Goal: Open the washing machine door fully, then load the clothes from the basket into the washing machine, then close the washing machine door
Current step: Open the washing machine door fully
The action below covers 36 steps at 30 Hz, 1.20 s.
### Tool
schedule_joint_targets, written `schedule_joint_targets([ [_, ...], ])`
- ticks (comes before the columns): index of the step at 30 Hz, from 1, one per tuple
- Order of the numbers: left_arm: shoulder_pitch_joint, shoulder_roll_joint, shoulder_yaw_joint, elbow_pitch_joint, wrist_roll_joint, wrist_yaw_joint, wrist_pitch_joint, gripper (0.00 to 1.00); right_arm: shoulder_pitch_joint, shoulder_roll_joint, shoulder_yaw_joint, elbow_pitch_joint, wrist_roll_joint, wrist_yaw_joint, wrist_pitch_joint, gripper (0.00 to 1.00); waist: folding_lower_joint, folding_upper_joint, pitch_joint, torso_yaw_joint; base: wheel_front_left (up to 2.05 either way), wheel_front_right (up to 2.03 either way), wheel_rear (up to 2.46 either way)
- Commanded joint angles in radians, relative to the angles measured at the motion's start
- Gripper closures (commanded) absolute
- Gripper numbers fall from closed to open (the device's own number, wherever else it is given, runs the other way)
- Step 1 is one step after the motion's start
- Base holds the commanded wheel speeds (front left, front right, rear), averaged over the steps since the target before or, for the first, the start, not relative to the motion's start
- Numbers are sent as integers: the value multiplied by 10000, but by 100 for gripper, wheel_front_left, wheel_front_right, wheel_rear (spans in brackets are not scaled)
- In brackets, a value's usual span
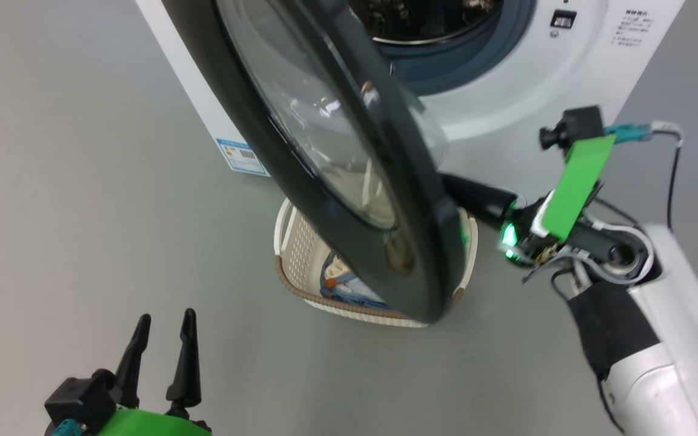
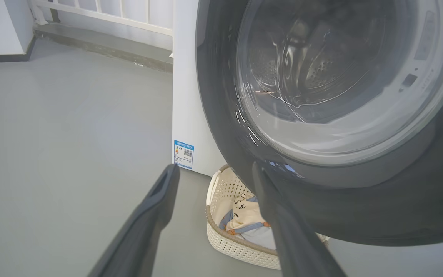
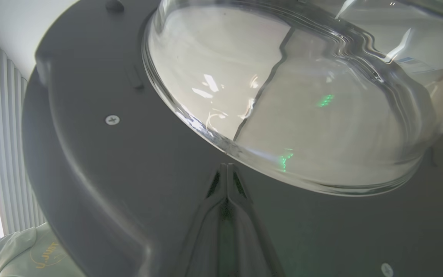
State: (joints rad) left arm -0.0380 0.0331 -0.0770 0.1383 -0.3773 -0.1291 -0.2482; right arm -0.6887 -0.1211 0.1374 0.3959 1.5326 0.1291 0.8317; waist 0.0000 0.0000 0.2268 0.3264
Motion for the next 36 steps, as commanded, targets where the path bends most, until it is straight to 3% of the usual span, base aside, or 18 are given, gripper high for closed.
schedule_joint_targets([
  [1, -11, 172, 324, -167, -14, -16, -136, 0, 180, 353, 361, -332, -31, 16, -9, 100, 0, 0, -176, 58, 0, 0, 0],
  [15, 126, 171, 208, -114, 58, -16, -136, 0, 811, 693, 1769, -399, 301, 16, -1043, 100, 0, 0, -812, 49, 0, 0, 0],
  [25, 137, 171, 13, -56, 10, -16, -136, 0, 903, 706, 3524, -346, 1234, 16, -2275, 100, 0, 0, -1031, 113, 0, 0, 0],
  [36, 154, 171, -89, -41, -48, -16, -136, 0, 787, 708, 4672, -228, 1810, 16, -3123, 100, 0, 0, -1125, 155, 0, 0, 0],
])
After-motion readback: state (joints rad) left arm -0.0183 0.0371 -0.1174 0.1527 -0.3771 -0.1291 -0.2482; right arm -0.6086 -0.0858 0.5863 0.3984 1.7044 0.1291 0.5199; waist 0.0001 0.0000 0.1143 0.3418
